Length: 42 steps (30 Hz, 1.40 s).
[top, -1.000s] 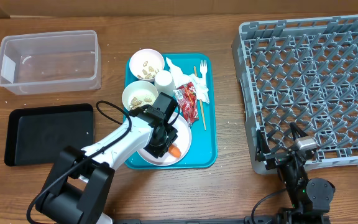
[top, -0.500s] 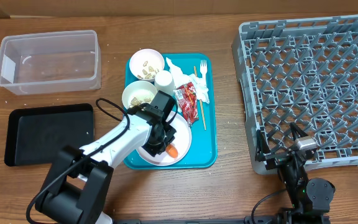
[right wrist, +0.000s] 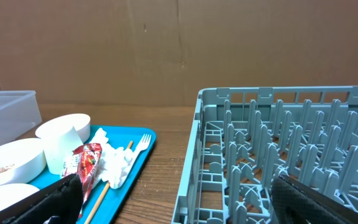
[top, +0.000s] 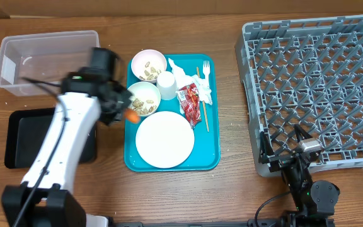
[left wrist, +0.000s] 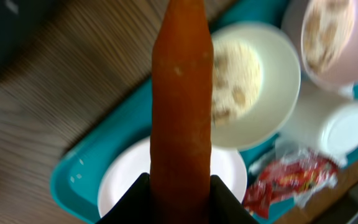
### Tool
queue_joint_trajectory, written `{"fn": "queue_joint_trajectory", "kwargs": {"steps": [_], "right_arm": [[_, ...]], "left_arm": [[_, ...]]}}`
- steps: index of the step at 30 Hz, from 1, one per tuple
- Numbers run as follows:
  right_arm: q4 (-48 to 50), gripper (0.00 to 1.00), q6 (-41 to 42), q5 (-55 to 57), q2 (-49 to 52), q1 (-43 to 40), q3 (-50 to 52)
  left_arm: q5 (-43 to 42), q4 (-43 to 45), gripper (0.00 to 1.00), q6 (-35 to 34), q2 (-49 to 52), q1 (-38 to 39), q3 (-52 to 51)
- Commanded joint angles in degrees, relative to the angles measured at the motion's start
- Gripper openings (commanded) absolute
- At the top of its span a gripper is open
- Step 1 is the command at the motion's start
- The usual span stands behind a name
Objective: Sort waste into correct bins and load items into the dishwasher rack
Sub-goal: 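Carry the carrot left and drop it onto the black tray, then move the left gripper to the front white bowl and grasp its rim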
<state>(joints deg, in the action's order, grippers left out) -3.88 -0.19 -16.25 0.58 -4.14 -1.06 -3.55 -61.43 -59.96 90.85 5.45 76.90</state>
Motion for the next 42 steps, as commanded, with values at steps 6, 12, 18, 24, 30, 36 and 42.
{"fn": "queue_joint_trajectory", "kwargs": {"steps": [6, 12, 18, 24, 30, 36, 42], "right_arm": [[0.37, 1.0, -0.04, 0.15, -0.42, -0.22, 0.57], [0.37, 1.0, -0.04, 0.17, -0.42, -0.22, 0.59], [0.37, 1.0, -0.04, 0.15, -0.42, -0.22, 0.59], [0.37, 1.0, -0.04, 0.15, -0.42, -0.22, 0.57], [0.37, 1.0, -0.04, 0.15, -0.42, -0.22, 0.59], [0.37, 1.0, -0.04, 0.17, -0.42, -0.22, 0.57], [0.37, 1.0, -0.04, 0.17, -0.42, -0.22, 0.57]], "left_arm": [[2.97, -1.73, 0.09, 3.15, 1.29, -23.87, 0.04], [4.81, 1.25, 0.1, 0.76, 10.08, -32.63, -3.21], [5.07, 3.32, 0.26, 0.59, 18.64, -36.44, -3.26], [5.57, 3.8, 0.93, 0.66, 19.69, -36.74, -3.17], [5.18, -3.72, 0.98, 2.64, 19.58, -36.72, 3.34], [4.94, -21.0, 1.0, 6.86, 19.58, -35.74, 19.76], [-17.79, -22.14, 1.0, 31.89, 18.56, -30.08, 24.52]]}}
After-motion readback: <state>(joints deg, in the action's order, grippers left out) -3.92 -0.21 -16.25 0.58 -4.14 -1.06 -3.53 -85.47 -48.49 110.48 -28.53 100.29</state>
